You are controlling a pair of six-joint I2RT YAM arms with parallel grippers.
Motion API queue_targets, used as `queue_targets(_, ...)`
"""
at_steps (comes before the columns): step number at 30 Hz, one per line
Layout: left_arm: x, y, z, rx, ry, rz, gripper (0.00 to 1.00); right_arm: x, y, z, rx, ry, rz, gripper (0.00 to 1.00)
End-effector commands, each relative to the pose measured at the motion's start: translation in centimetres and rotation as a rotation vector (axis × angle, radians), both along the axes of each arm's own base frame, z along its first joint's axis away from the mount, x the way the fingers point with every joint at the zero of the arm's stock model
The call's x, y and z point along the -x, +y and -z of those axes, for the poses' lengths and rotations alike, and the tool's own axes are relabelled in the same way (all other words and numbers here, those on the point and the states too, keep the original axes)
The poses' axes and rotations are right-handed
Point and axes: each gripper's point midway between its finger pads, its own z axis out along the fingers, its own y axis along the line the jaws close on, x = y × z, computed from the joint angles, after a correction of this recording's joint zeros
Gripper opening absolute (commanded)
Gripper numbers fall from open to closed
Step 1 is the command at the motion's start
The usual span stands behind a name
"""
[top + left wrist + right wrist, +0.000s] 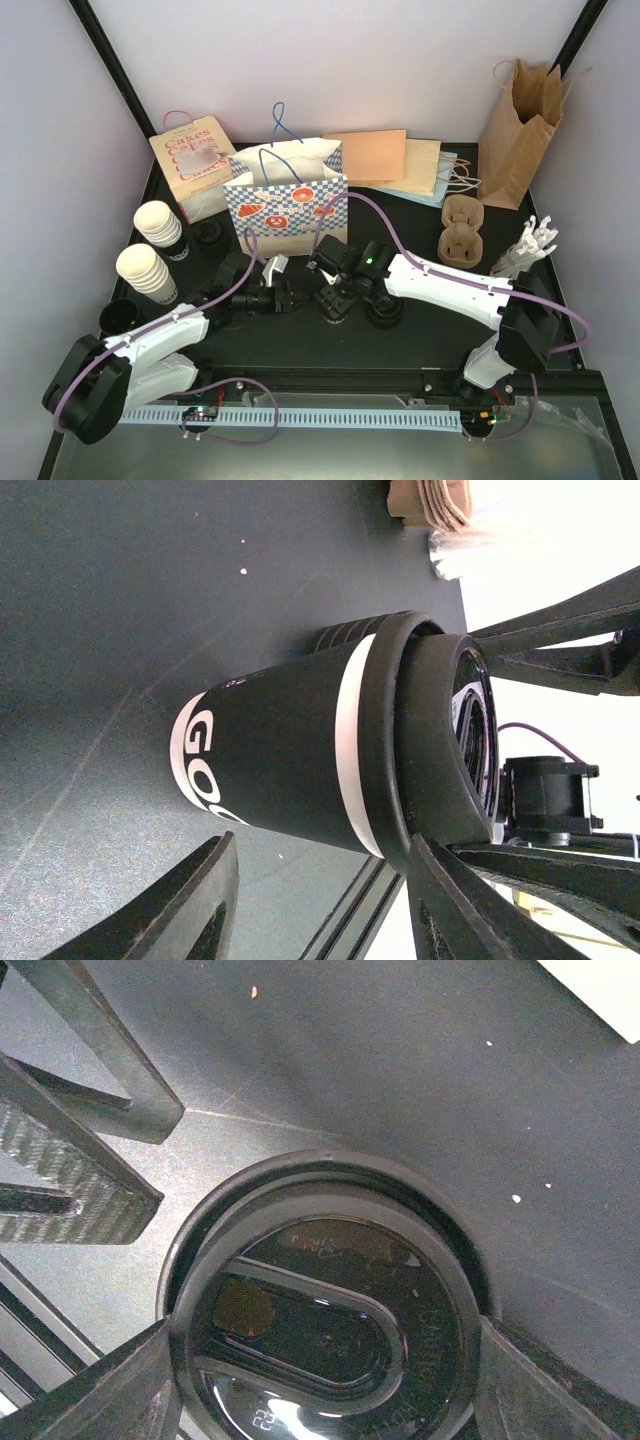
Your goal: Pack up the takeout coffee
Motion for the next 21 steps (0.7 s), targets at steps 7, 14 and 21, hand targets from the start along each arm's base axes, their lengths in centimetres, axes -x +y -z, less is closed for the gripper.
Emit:
queue_targets(7, -1.0, 0.1, -1.8, -0.011, -0.081, -0.035, 0.48, 0.2, -2.1, 1.9, 0.073, 0.055, 0.268, 0.7)
queue_targets(14, -0.9, -0.1, -1.8, 0.0, -0.075, -0.022, 0.48, -0.2, -1.9, 1.3, 0.053, 0.028, 0.271, 0.7)
queue_targets(21, -0.8, -0.9, -1.6, 0.03, -0.048, 0.011, 0.48, 0.0, -1.5, 1.6, 0.045, 0.037, 0.235, 0.7)
